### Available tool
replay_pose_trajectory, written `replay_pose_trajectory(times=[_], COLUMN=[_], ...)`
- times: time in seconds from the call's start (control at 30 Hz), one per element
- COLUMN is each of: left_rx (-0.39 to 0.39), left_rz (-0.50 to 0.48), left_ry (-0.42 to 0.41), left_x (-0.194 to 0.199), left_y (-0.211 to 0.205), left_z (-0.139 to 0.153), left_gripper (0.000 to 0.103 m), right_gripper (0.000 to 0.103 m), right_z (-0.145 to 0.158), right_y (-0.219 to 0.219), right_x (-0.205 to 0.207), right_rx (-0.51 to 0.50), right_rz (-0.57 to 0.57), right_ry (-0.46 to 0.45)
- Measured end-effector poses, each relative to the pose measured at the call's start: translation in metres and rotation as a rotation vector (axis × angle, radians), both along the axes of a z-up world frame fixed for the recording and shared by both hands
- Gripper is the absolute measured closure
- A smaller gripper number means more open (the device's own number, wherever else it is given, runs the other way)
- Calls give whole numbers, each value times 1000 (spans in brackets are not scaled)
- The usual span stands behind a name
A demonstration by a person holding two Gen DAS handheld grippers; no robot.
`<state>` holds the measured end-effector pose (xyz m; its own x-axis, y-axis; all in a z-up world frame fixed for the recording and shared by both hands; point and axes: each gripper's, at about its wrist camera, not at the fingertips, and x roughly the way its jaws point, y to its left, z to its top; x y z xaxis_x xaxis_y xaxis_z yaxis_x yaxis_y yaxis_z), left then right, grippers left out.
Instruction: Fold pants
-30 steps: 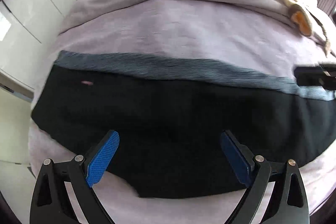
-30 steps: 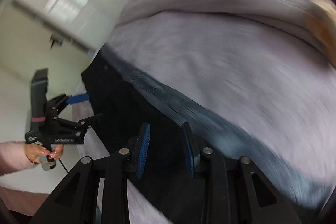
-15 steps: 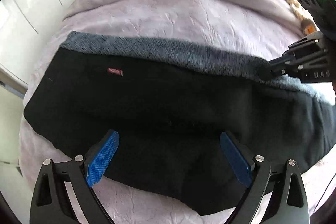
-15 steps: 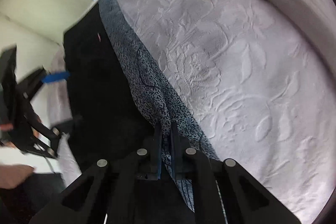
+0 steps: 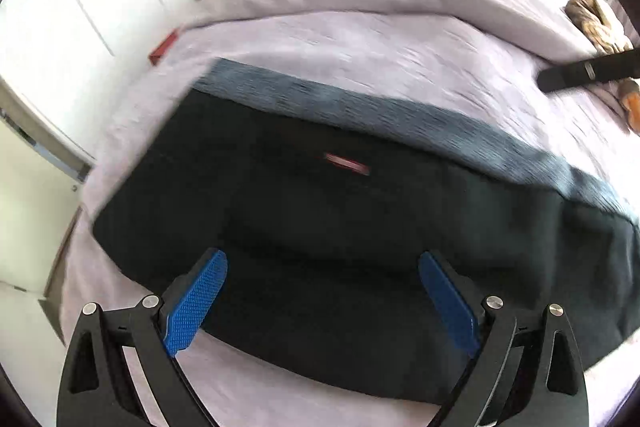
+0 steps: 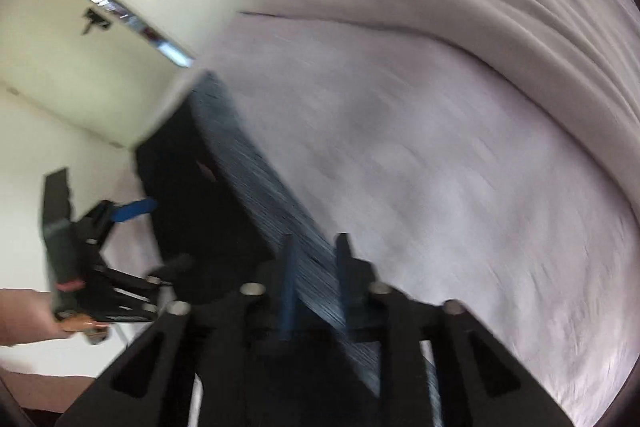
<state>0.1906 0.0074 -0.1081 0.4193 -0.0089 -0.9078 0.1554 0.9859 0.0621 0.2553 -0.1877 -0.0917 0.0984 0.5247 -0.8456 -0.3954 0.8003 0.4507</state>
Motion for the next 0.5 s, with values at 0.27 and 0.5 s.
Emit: replay_pose_trajectory(times=[0.27,0.5], left_rx=[30,-21], left_rz=[-48,-56], left_ry=[7,-33], left_x=[4,-6], left_y=[29,34], left_z=[-27,-30], left_gripper=[5,3], right_gripper=[71,70], right_z=[-23,-55], right_y=[152,192], right_x=[79,116], right_rx=[55,1], right_rz=[153,217], right_ry=[18,83])
